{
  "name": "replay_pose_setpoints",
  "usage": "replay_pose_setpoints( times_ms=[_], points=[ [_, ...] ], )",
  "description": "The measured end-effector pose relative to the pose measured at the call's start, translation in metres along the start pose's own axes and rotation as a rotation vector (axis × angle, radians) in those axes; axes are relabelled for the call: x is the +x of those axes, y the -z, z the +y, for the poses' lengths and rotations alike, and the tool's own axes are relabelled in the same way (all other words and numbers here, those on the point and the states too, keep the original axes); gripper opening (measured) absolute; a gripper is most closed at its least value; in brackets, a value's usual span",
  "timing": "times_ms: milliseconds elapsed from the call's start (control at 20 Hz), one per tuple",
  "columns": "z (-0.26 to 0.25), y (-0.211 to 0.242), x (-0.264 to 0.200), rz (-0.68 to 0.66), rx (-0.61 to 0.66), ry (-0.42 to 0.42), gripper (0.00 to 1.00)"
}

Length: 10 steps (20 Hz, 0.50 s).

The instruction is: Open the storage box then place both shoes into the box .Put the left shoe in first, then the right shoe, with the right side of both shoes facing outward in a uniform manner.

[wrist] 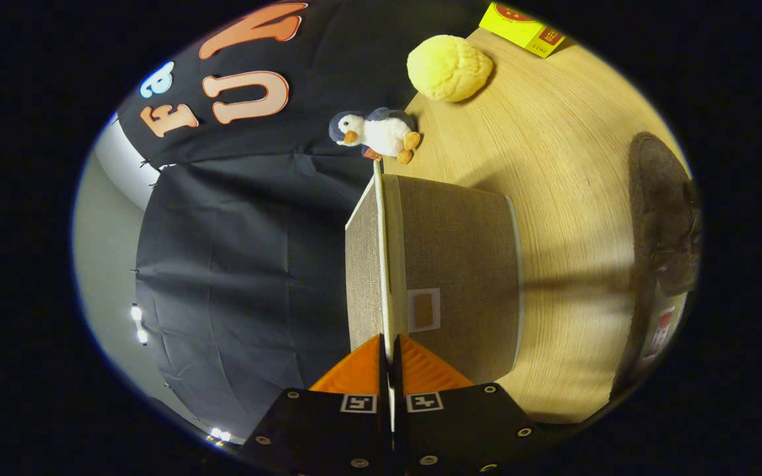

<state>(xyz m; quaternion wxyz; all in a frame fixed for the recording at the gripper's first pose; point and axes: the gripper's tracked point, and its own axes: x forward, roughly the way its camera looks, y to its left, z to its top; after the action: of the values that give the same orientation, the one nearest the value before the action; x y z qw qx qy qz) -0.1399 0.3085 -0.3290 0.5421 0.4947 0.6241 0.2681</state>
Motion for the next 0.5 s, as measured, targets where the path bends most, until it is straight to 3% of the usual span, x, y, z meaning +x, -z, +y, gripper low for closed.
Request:
replay_pose_setpoints(
  times_ms=[200, 350, 500],
  points=[
    [0.005, 0.000, 0.000, -0.004, -0.003, 0.024, 0.01],
    [0.011, -0.013, -0.003, -0.078, -0.016, 0.066, 0.01],
    [0.044, -0.018, -0.010, -0.112, -0.055, 0.011, 0.01]
  ],
)
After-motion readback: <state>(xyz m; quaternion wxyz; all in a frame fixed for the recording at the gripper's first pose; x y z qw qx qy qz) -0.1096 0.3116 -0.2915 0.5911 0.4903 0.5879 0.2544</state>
